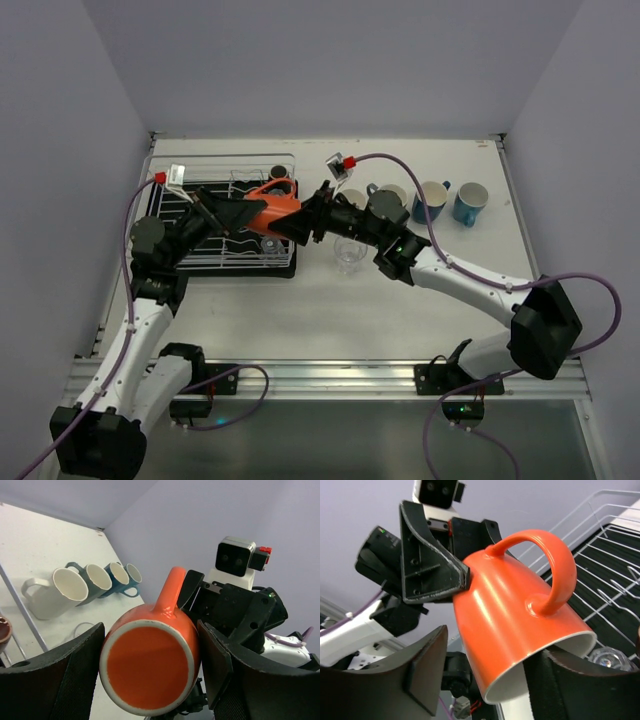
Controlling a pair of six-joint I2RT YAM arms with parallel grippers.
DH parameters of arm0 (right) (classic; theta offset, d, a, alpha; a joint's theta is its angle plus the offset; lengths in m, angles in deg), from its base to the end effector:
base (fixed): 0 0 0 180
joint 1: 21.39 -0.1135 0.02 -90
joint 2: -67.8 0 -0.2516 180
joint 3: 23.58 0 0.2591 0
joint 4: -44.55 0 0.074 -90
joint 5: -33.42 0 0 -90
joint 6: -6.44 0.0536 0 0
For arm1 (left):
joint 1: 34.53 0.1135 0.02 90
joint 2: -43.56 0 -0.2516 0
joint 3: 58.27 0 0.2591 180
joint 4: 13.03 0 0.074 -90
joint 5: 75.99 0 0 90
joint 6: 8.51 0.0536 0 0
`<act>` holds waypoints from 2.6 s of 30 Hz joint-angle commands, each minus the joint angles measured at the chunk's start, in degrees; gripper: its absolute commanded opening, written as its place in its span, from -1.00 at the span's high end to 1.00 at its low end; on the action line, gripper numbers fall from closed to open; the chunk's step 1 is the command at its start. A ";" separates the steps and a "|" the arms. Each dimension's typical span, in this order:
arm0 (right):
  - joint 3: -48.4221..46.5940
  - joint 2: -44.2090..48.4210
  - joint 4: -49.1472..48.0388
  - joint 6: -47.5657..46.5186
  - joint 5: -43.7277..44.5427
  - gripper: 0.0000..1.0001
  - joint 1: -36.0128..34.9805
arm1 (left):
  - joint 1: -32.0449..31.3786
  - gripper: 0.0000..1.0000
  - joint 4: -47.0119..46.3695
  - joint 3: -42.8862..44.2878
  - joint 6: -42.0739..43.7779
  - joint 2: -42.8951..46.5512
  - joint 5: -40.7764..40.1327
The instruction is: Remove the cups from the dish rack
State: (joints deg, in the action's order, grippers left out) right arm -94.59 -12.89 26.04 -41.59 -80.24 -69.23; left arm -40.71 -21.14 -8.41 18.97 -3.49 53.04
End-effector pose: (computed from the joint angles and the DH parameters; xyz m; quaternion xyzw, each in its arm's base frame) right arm 0.2232 0.2786 0.3371 -0.1881 0.6280 0.6192 0.4323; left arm 0.2160 -0.0573 0.3323 -0.0562 0.6506 -0.5857 0.4801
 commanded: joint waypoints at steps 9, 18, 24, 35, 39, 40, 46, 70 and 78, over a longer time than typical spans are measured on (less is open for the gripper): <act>2.95 -0.62 -20.04 9.44 -2.28 0.76 -0.15 | -5.60 -0.06 -11.55 -1.49 -3.23 1.08 -4.58; 5.95 11.94 1.72 -0.13 4.67 1.00 4.06 | -5.60 -1.00 14.27 7.03 21.55 2.75 -3.16; -0.10 18.80 35.02 -14.19 16.95 1.00 7.39 | -5.60 -1.00 28.42 7.13 34.45 6.88 -7.11; -1.70 16.97 63.88 -23.34 30.42 1.00 19.97 | -5.60 -1.00 35.12 1.59 44.94 9.96 -18.55; -2.66 10.48 63.98 -23.69 30.17 1.00 20.06 | -6.57 -1.00 35.56 1.50 45.21 10.66 -20.30; -2.93 7.68 63.63 -23.52 29.90 1.00 19.97 | -6.74 -1.00 36.25 1.50 45.38 10.92 -21.44; -4.16 0.98 60.29 -22.99 28.75 0.99 19.53 | -7.18 -1.00 36.97 1.59 45.47 11.28 -22.77; -6.45 -9.85 55.72 -22.73 31.83 0.27 18.92 | -7.10 -1.00 37.14 1.94 45.38 7.06 -24.61; -4.96 -3.88 56.33 -22.38 30.52 0.03 18.92 | -7.18 -0.99 39.43 4.48 44.33 1.35 -25.58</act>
State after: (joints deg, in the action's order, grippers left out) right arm -98.76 -21.81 83.24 -63.68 -50.08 -49.99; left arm -47.44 17.46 -7.10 63.10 -1.94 27.84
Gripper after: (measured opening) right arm 0.472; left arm 0.997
